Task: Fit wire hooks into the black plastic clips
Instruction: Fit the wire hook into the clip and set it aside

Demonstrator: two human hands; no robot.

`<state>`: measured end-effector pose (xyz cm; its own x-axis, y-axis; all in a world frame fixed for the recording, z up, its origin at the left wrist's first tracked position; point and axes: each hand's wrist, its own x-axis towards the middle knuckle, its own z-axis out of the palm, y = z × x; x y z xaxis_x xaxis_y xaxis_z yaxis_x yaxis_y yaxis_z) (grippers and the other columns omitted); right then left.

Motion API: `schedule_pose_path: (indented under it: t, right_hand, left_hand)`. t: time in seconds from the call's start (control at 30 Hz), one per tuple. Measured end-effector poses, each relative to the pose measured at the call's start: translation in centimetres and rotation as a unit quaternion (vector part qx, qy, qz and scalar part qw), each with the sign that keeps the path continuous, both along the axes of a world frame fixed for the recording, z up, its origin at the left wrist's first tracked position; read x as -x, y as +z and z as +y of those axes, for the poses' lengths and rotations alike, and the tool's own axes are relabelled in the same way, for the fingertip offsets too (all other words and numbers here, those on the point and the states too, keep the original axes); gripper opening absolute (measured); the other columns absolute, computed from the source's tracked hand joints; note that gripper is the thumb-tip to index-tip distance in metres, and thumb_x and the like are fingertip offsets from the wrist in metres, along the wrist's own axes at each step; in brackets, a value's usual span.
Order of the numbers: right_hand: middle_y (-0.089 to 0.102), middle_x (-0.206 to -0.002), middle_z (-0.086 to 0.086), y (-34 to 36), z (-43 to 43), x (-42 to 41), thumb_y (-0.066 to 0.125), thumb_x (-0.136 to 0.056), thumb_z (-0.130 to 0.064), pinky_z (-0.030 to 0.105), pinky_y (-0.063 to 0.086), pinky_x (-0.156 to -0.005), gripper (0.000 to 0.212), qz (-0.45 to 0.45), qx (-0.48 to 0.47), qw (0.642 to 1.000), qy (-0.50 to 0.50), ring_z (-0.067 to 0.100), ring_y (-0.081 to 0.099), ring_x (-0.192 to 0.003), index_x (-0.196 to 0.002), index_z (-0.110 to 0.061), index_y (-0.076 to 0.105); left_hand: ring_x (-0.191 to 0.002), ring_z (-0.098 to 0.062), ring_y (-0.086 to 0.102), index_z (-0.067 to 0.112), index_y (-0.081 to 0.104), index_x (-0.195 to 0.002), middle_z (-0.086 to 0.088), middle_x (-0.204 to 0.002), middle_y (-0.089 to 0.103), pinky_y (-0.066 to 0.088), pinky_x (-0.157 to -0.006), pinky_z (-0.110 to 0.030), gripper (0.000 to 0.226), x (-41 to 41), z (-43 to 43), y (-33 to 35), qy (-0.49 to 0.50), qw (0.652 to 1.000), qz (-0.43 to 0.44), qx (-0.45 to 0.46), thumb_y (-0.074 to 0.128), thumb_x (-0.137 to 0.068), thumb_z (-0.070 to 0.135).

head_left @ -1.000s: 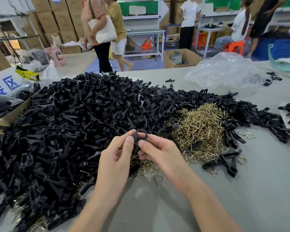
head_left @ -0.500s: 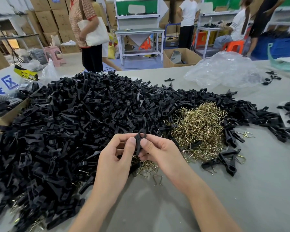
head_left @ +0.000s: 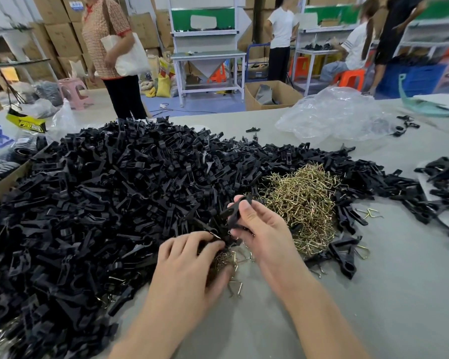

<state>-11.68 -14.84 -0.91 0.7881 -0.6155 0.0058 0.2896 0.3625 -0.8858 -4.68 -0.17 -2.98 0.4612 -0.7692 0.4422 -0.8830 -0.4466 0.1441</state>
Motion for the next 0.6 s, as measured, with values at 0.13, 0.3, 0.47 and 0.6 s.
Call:
schedule_pose_path:
  t: [0.13, 0.3, 0.47, 0.6]
  right_hand:
    - [0.075, -0.092, 0.001, 0.1, 0.0, 0.0, 0.066, -0.093, -0.027, 0.023, 0.055, -0.069, 0.014, 0.024, -0.005, 1.0, -0.019, 0.012, 0.067, -0.085, -0.09, -0.021, 0.078]
    - [0.076, -0.095, 0.0, 0.2, 0.3, 0.0, 0.064, -0.097, -0.029, 0.022, 0.054, -0.071, 0.021, 0.042, 0.011, 0.999, -0.018, 0.014, 0.068, -0.089, -0.084, -0.032, 0.08]
    - [0.077, -0.097, 0.001, 0.3, 0.2, -0.1, 0.067, -0.09, -0.037, 0.022, 0.054, -0.07, 0.015, 0.045, -0.001, 0.999, -0.016, 0.015, 0.069, -0.09, -0.086, -0.032, 0.08]
    - [0.077, -0.102, 0.006, 0.2, 0.1, 0.0, 0.068, -0.089, -0.037, 0.023, 0.055, -0.072, 0.014, 0.042, -0.01, 0.999, -0.02, 0.016, 0.07, -0.091, -0.087, -0.031, 0.08]
  left_hand:
    - [-0.089, -0.02, 0.062, 0.027, 0.07, -0.099, 0.007, -0.101, 0.061, 0.037, -0.086, -0.037, 0.018, -0.7, -0.4, -0.9, 0.029, 0.999, -0.04, 0.006, 0.074, -0.086, 0.038]
    - [-0.08, -0.017, 0.061, 0.025, 0.068, -0.088, 0.009, -0.094, 0.062, 0.039, -0.085, -0.035, 0.02, -0.9, -0.2, -0.6, 0.029, 0.996, -0.068, 0.057, 0.051, -0.091, 0.037]
    - [-0.078, -0.019, 0.063, 0.023, 0.06, -0.099, 0.008, -0.086, 0.065, 0.038, -0.084, -0.037, 0.008, -1.3, 0.6, 0.4, 0.1, 0.987, -0.048, 0.115, 0.055, -0.093, 0.02]
    - [-0.107, -0.028, 0.056, 0.02, 0.067, -0.113, -0.001, -0.117, 0.065, 0.037, -0.094, -0.044, 0.027, -2.1, 1.3, 0.3, 0.121, 0.981, -0.106, 0.105, 0.055, -0.091, 0.013]
